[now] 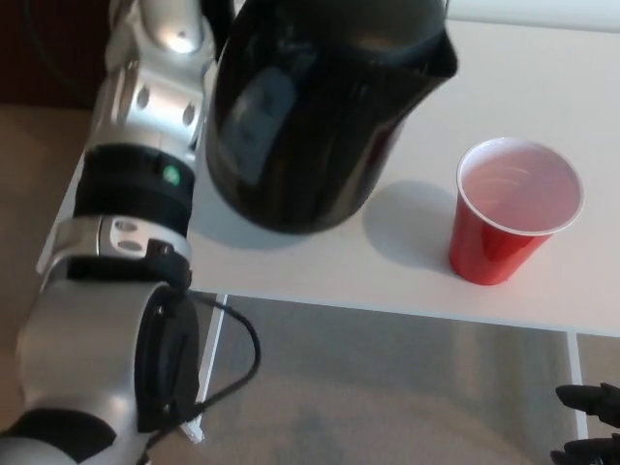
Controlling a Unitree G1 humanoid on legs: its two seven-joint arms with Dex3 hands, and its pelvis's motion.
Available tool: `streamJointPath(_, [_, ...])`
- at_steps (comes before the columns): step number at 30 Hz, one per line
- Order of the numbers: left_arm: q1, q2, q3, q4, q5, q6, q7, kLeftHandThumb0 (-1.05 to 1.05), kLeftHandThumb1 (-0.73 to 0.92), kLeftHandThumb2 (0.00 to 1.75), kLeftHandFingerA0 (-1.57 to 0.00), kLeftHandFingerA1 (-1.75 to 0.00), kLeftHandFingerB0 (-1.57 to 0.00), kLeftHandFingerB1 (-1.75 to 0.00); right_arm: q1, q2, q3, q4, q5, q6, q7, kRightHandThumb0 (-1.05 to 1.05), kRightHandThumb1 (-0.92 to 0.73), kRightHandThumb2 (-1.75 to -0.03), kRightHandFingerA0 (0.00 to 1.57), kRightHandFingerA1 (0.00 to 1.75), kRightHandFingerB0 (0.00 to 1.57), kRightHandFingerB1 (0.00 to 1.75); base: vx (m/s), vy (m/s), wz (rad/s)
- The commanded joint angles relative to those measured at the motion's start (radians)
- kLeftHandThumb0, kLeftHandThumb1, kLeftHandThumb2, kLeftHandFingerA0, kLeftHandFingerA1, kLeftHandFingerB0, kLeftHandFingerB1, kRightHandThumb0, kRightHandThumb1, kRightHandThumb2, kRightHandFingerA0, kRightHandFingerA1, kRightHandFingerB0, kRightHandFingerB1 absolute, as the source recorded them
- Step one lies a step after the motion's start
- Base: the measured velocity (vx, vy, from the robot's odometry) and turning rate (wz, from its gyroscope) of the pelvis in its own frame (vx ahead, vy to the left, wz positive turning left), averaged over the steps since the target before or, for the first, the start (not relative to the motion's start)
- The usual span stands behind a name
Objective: The robot walk towards a table in front and uses its left hand to pick up the pot from the base and pour water to the cup on the right hand side
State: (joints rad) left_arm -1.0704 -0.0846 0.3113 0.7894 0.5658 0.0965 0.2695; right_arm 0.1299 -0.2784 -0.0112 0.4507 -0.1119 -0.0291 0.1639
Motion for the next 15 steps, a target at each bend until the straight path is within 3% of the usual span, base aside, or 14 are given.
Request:
streamJointPath(1, [0.097, -0.058, 0.249, -0.081, -0.435, 0.179, -0.085, -0.08, 0.72, 0.77, -0.68, -1.69, -0.65, -1.30, 0.031, -0.006, -0.019, 0.018, 0.022, 0.005, 0.007, -0.29, -0.54, -0.56, 0.54, 0.48, 0.38, 0.39, 0.00, 0.000, 0.00])
streamJointPath(5, [0.103, -0.074, 0.272, -0.025, -0.436, 0.165, -0.061, -0.11, 0.75, 0.70, -0.64, -1.67, -0.67, -1.20, 0.026, -0.009, -0.015, 0.016, 0.017, 0.003, 0.006, -0.31, -0.54, -0.56, 0.55, 0.49, 0.38, 0.39, 0.00, 0.000, 0.00])
streamJointPath(6, [0.108, -0.074, 0.273, -0.015, -0.434, 0.158, -0.066, -0.09, 0.79, 0.64, -0.75, -1.65, -0.66, -1.30, 0.026, -0.010, -0.014, 0.015, 0.015, 0.007, 0.005, -0.31, -0.54, -0.56, 0.54, 0.48, 0.38, 0.39, 0.00, 0.000, 0.00])
streamJointPath(9, [0.126, -0.080, 0.275, 0.016, -0.436, 0.126, -0.082, -0.10, 0.75, 0.68, -0.64, -1.70, -0.63, -1.34, 0.023, -0.009, -0.015, 0.017, 0.017, 0.013, 0.006, -0.30, -0.54, -0.56, 0.55, 0.48, 0.37, 0.39, 0.00, 0.000, 0.00])
streamJointPath(10, [0.161, -0.093, 0.285, 0.031, -0.459, 0.086, -0.114, 0.01, 0.64, 0.68, -0.80, -1.74, -0.52, -1.50, 0.040, -0.004, -0.014, 0.013, 0.018, 0.011, 0.005, -0.30, -0.54, -0.56, 0.55, 0.48, 0.37, 0.39, 0.00, 0.000, 0.00])
streamJointPath(12, [0.164, -0.100, 0.293, 0.053, -0.467, 0.070, -0.106, -0.06, 0.68, 0.57, -0.75, -1.69, -0.57, -1.43, 0.041, 0.000, -0.018, 0.012, 0.028, 0.008, 0.010, -0.30, -0.55, -0.56, 0.54, 0.48, 0.36, 0.39, 0.00, 0.000, 0.00])
streamJointPath(15, [0.163, -0.106, 0.305, 0.075, -0.490, 0.048, -0.108, -0.06, 0.69, 0.56, -0.71, -1.68, -0.60, -1.39, 0.037, 0.001, -0.014, 0.010, 0.024, 0.014, 0.008, -0.30, -0.54, -0.56, 0.55, 0.48, 0.37, 0.39, 0.00, 0.000, 0.00])
